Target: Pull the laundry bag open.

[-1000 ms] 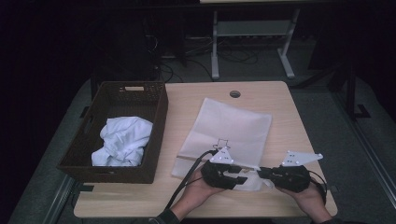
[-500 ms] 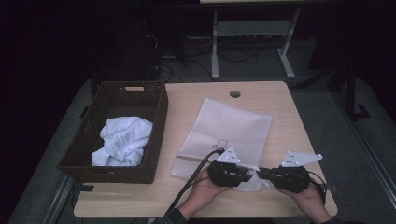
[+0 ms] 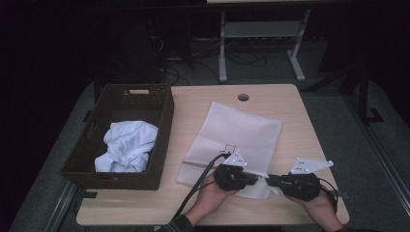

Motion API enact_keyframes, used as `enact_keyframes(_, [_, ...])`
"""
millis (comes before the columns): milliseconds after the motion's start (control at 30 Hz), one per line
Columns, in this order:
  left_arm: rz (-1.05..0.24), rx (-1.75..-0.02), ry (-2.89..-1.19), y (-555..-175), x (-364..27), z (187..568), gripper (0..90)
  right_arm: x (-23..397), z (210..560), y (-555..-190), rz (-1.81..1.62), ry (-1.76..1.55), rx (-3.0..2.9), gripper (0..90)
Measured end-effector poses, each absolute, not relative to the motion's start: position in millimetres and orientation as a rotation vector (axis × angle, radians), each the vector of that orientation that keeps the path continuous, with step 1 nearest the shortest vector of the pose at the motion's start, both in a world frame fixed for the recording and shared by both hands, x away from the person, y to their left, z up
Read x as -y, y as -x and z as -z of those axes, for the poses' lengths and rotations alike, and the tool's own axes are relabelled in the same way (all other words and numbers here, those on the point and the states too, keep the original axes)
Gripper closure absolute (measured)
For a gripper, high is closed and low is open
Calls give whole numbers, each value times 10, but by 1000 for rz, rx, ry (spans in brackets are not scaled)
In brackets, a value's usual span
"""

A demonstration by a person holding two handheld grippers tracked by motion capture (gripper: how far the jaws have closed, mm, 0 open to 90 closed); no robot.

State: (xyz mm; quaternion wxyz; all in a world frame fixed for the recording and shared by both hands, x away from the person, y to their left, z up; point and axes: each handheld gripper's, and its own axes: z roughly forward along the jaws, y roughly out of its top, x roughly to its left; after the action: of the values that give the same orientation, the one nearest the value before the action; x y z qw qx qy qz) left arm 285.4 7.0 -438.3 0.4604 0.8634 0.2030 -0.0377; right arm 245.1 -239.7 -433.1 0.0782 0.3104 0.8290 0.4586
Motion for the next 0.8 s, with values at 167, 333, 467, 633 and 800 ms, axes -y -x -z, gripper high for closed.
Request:
enact_keyframes(167, [86,-496,-2138,-2852,-73,4381,869,2389,4331,-2445,-1359,-932,-2485,826])
enact_keyframes(333, [72,-495,-2152,-2852,-80,4372,871,2388,4327,-2440,-1357,-928,-2487,831])
enact_keyframes(467, [67,-491,-2158,-2853,-89,4357,871,2395,4323,-2445,-1372,-926,-2488,833])
enact_keyframes(633, [78,-491,-2170,-2864,-104,4363,872,2388,4321,-2440,-1370,-919,-2494,837])
enact_keyframes(800, [25,-505,-2194,-2871,-130,4358,874,2380,4317,-2435,-1360,-921,-2488,840])
